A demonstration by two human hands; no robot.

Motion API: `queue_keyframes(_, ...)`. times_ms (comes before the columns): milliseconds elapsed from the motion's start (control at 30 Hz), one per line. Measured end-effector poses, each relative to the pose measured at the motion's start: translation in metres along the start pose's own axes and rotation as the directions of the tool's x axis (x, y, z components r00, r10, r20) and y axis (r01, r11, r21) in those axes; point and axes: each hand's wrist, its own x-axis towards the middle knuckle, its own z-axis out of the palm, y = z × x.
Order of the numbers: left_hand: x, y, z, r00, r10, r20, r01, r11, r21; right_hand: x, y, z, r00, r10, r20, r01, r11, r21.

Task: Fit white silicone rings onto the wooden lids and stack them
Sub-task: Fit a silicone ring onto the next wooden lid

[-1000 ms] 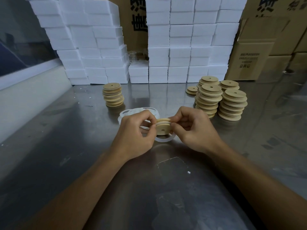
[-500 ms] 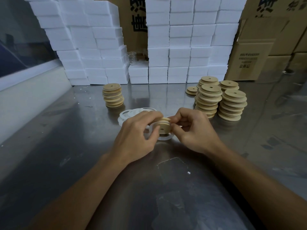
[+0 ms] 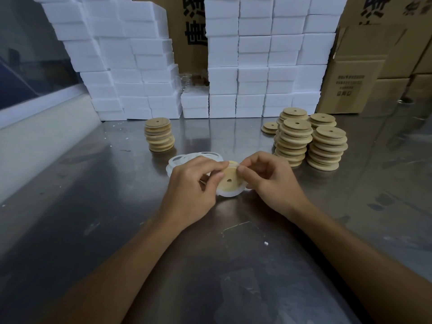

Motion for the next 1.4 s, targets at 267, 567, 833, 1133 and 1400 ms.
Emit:
queue_keyframes(267,-0.003,0.000,0.005,0.969,-0.236,0.068,0.243,0.961,-0.135,-0.002,-0.003,0.003,0.997,-0.076,-0.030,0.074,0.995,-0.063)
queue_keyframes(567,-0.001,0.000,0.002,0.879,-0.366,0.307,0.349,0.931,0.111,-0.006,-0.010,0.011,0.989,-0.137,0.046,0.139,0.990,-0.027)
queue_keyframes(833,0.000,0.001,0.002,0.902,-0.352,0.249,0.386,0.917,-0.100,-0.005,-0.010,0.012,0.991,0.105,0.080,-0.123,0.957,0.263)
queue_keyframes(1133,0.000,0.003,0.001,0.885,-0.413,0.214,0.455,0.864,-0.215,-0.001,-0.013,0.005,0.944,0.287,0.162,-0.329,0.835,0.441)
queue_keyframes(1400,0.004,0.005,0.002,0.885,-0.433,0.172,0.464,0.851,-0.245,-0.004,-0.017,0.010,0.924,0.329,0.192,-0.381,0.809,0.448)
